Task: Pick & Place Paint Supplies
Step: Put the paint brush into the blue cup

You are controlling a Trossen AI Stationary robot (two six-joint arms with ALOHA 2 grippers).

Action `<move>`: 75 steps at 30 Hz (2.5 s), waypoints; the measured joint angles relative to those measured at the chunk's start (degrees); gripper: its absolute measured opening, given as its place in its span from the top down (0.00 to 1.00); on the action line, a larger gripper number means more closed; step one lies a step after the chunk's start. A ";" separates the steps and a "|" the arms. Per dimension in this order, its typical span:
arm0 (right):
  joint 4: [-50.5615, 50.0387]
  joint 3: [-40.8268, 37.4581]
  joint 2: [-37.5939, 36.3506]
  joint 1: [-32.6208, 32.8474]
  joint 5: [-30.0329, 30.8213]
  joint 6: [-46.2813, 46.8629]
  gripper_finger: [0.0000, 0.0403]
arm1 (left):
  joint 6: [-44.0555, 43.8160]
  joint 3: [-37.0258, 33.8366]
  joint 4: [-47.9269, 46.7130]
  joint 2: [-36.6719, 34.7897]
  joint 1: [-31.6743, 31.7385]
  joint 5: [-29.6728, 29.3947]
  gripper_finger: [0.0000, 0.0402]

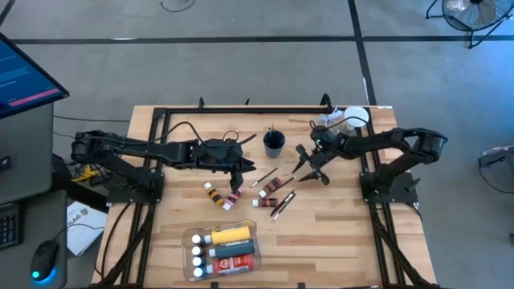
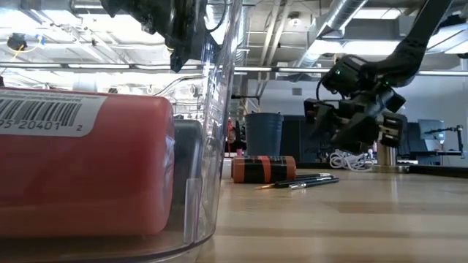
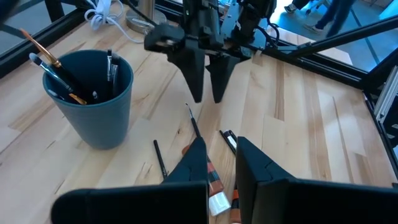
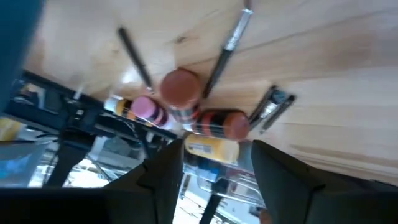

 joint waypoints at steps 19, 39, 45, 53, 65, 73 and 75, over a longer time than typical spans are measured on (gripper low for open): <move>0.01 0.00 7.98 -1.10 -0.16 -0.33 0.58 | -0.24 0.00 -0.02 0.02 0.02 0.02 1.00; -0.47 0.13 9.61 -5.12 2.98 4.13 0.66 | -0.07 0.00 -0.04 0.00 -0.04 0.04 1.00; -4.64 0.19 9.57 -5.12 2.67 3.98 0.72 | 0.04 0.00 -0.04 0.00 -0.04 0.02 1.00; -7.06 0.15 9.57 -5.37 3.35 3.95 0.77 | 0.17 0.00 -0.07 0.00 -0.04 0.04 1.00; -8.50 0.09 9.61 -5.58 3.50 3.48 0.85 | 0.20 0.00 -0.09 0.00 -0.04 0.04 1.00; -8.66 0.09 9.61 -5.58 3.76 1.95 0.96 | 0.00 0.00 -0.09 0.00 -0.04 0.04 1.00; -8.57 0.07 9.61 -5.54 3.77 1.45 0.99 | -0.18 0.00 -0.09 0.00 -0.04 0.11 1.00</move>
